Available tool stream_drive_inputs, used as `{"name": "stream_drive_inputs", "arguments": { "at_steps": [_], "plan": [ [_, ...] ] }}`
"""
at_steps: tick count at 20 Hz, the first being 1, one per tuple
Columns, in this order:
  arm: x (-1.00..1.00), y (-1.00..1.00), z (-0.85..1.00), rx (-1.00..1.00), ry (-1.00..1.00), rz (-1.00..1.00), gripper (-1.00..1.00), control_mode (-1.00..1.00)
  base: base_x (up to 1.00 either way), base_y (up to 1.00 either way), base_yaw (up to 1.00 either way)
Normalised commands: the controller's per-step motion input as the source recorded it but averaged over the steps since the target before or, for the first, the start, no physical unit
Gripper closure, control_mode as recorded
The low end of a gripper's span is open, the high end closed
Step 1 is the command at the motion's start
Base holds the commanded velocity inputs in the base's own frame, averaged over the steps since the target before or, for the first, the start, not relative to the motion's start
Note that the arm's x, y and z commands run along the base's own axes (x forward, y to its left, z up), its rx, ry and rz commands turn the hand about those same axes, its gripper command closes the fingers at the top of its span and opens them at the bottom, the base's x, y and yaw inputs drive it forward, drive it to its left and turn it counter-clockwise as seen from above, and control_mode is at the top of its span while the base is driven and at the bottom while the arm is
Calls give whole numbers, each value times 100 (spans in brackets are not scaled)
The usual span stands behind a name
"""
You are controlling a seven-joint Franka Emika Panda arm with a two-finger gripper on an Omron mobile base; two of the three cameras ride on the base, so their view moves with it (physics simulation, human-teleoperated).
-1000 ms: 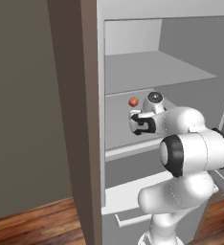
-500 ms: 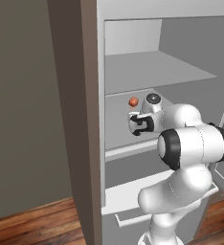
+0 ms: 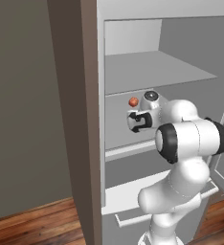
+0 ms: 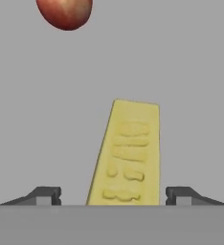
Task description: Retrieve the butter from the fridge and place it on a plate on the dining table. Then retrieve the butter knife by the fridge and place it near the plate.
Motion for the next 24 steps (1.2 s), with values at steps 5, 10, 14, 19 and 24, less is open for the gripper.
{"name": "stream_drive_inputs", "arguments": {
  "at_steps": [5, 10, 14, 19, 24],
  "plan": [
    [10, 0, -14, 0, 3, 0, 100, -100, 0, 0, 0],
    [4, 0, -12, 0, 1, 0, 100, -100, 0, 0, 0],
    [0, 0, -4, 1, 0, 2, 100, -100, 0, 0, 0],
    [-42, -2, 7, 2, 0, 14, 100, -100, 0, 0, 0],
    [-95, -6, 17, 0, 0, 14, 100, -100, 0, 0, 0]
  ]
}}
